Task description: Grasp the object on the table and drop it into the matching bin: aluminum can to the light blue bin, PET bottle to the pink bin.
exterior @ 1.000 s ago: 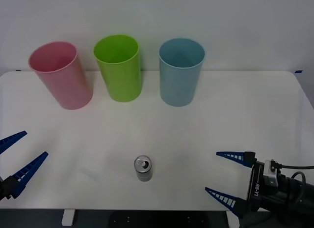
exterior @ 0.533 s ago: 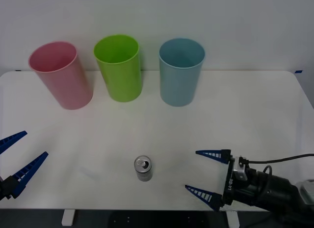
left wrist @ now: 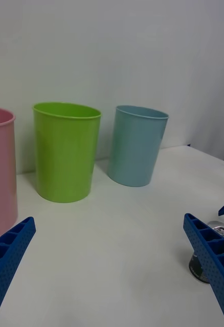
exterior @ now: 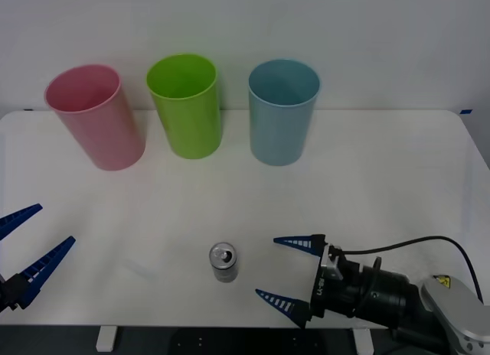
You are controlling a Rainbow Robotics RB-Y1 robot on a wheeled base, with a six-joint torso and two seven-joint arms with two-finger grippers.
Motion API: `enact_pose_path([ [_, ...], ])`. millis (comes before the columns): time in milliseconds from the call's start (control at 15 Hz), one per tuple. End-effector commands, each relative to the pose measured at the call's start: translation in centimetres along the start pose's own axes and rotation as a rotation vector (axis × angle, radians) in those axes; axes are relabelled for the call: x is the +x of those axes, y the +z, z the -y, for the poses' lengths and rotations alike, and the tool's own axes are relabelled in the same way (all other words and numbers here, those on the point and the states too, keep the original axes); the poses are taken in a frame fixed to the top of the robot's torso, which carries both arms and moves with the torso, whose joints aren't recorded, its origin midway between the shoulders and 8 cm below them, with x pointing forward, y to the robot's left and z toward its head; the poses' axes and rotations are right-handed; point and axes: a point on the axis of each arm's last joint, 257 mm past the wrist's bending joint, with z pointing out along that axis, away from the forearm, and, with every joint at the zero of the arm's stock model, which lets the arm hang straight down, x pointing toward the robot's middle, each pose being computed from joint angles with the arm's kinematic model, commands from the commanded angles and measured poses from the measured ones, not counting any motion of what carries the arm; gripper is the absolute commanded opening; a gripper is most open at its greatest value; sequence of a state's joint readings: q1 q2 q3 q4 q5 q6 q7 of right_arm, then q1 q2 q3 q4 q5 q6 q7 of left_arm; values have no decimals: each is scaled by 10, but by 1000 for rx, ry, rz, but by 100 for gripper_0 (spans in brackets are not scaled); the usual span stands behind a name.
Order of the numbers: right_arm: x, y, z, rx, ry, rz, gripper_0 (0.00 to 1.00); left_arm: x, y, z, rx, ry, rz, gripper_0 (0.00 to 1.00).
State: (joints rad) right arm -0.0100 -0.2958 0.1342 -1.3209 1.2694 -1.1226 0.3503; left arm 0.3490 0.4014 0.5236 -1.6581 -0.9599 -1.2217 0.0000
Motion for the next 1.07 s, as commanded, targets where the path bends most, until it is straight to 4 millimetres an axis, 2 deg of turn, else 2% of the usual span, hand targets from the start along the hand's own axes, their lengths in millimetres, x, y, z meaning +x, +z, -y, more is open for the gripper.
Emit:
enact_pose_path([
  [67,-2,17,-8,-14,-13,3,100,0,0,0,0,0,0,100],
  [333,1,49,-13,-31,2,12,100,0,0,0,0,0,0,100],
  [667,9,72,-11,-32,-5,-8,100,0,0,0,0,0,0,100],
  [1067,11,97,-5,-27,-17,-14,100,0,0,0,0,0,0,100],
])
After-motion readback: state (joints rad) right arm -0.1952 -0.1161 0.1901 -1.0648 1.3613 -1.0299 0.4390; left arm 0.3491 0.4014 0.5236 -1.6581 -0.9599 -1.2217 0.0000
